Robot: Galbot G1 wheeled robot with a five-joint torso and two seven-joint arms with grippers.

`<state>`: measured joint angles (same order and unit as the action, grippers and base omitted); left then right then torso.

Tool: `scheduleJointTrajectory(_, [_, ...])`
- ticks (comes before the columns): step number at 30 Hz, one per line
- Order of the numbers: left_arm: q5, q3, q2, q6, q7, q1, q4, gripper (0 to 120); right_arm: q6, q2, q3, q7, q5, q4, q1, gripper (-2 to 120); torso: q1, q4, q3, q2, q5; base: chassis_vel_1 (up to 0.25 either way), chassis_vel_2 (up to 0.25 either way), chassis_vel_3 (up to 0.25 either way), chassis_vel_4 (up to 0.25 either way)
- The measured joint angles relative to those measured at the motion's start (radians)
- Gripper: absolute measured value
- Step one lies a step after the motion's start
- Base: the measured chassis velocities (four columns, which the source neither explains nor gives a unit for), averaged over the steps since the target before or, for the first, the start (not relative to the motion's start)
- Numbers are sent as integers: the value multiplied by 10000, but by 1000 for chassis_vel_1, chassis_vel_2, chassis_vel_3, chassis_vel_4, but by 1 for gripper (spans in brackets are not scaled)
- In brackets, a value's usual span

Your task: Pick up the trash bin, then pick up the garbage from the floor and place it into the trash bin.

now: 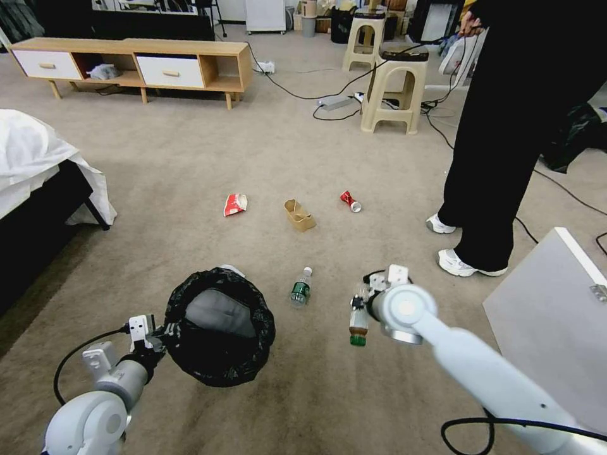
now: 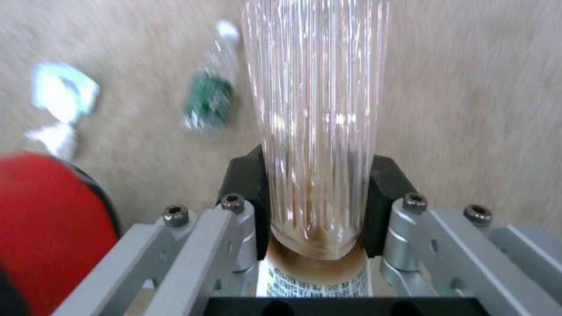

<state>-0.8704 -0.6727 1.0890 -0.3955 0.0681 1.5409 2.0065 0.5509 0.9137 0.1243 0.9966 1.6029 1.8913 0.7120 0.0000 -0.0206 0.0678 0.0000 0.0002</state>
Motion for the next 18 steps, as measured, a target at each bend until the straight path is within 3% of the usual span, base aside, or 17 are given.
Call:
scheduleJointTrajectory(5, [-597, 155, -342, -380, 336, 78, 343, 1, -289, -550, -616, -614, -717, 1037, 224, 27, 0, 1, 0, 0, 0, 0, 0, 0, 0])
scheduleJointTrajectory(13, [-1563, 603, -703, -1230, 1162, 43, 938, 1, -1495, -1845, -2091, -3573, -3358, 2359, 1241, 27, 0, -3, -1, 0, -2, 0, 0, 0, 0])
scheduleJointTrajectory(18, [-2141, 816, -871, -1675, 1683, -110, 1180, 1, -1960, -2377, -2871, -4455, -4046, 2979, 1782, 27, 0, -1, -1, 0, 0, 0, 0, 0, 0])
